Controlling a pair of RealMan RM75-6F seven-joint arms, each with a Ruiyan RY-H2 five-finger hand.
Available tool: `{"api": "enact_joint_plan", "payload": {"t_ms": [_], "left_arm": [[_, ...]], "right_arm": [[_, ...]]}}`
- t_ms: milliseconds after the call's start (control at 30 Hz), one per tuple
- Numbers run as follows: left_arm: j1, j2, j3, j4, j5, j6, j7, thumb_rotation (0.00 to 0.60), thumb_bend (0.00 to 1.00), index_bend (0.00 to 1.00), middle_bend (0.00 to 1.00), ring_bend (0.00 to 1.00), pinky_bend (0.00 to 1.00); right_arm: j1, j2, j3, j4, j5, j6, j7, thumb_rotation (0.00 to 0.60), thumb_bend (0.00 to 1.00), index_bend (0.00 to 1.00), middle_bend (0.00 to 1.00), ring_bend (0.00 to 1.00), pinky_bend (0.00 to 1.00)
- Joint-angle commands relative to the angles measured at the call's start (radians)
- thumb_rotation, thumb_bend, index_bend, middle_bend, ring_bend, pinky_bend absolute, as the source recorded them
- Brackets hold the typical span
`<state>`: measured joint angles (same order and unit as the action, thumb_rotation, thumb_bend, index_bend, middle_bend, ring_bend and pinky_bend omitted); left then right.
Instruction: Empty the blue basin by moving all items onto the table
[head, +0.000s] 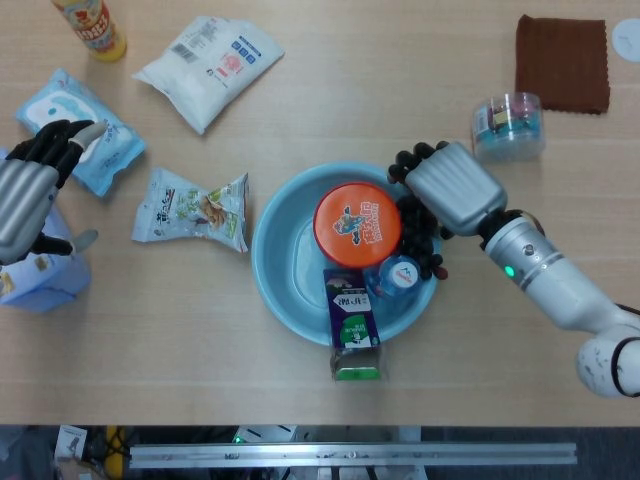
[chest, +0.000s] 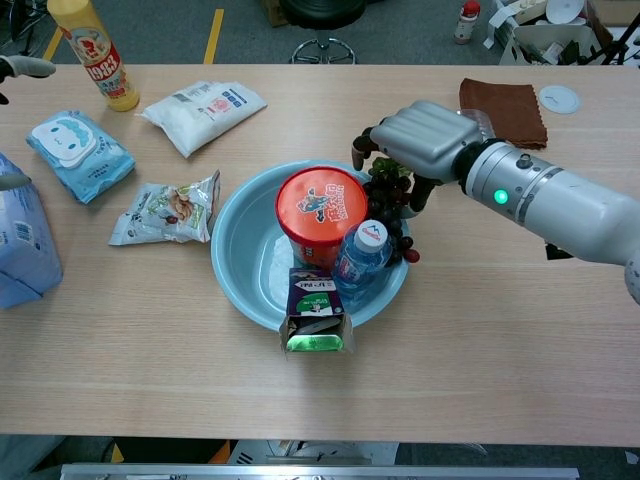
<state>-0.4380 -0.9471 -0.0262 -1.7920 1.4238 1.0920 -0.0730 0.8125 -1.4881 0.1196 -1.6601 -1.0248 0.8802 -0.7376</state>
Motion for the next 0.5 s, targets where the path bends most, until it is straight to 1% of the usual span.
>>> {"api": "enact_joint_plan", "payload": {"t_ms": [33, 100, 300, 400, 500], "left_arm": [[0.003, 0.0, 0.0, 0.003, 0.003, 0.002, -0.007, 0.6, 0.19, 0.0, 0.08, 0.06, 0.2], [0.004, 0.0, 0.0, 0.006, 0.006, 0.002, -0.013, 0.6, 0.19, 0.0, 0.08, 0.06, 0.2], [0.006, 0.0, 0.001, 0.014, 0.014, -0.003, -0.029, 0.6, 0.19, 0.0, 0.08, 0.06, 0.2], [0.006, 0.0, 0.0, 0.015, 0.018, -0.005, -0.034, 0.6, 0.19, 0.0, 0.08, 0.06, 0.2], [0.006, 0.0, -0.001, 0.015, 0.022, -0.003, -0.038, 0.6, 0.19, 0.0, 0.08, 0.06, 0.2]], "right_arm": [[0.005, -0.007, -0.006, 0.002, 0.004, 0.009, -0.003, 0.6, 0.1, 0.38, 0.31, 0.28, 0.47], [0.009, -0.009, -0.012, 0.003, 0.008, 0.015, -0.008, 0.6, 0.16, 0.41, 0.31, 0.28, 0.47], [0.017, -0.013, -0.026, 0.003, 0.026, 0.031, -0.019, 0.6, 0.2, 0.45, 0.33, 0.28, 0.47], [0.021, -0.013, -0.035, 0.0, 0.027, 0.037, -0.027, 0.6, 0.24, 0.46, 0.34, 0.28, 0.47], [0.025, -0.015, -0.041, -0.003, 0.018, 0.044, -0.027, 0.6, 0.29, 0.48, 0.35, 0.3, 0.5]]}}
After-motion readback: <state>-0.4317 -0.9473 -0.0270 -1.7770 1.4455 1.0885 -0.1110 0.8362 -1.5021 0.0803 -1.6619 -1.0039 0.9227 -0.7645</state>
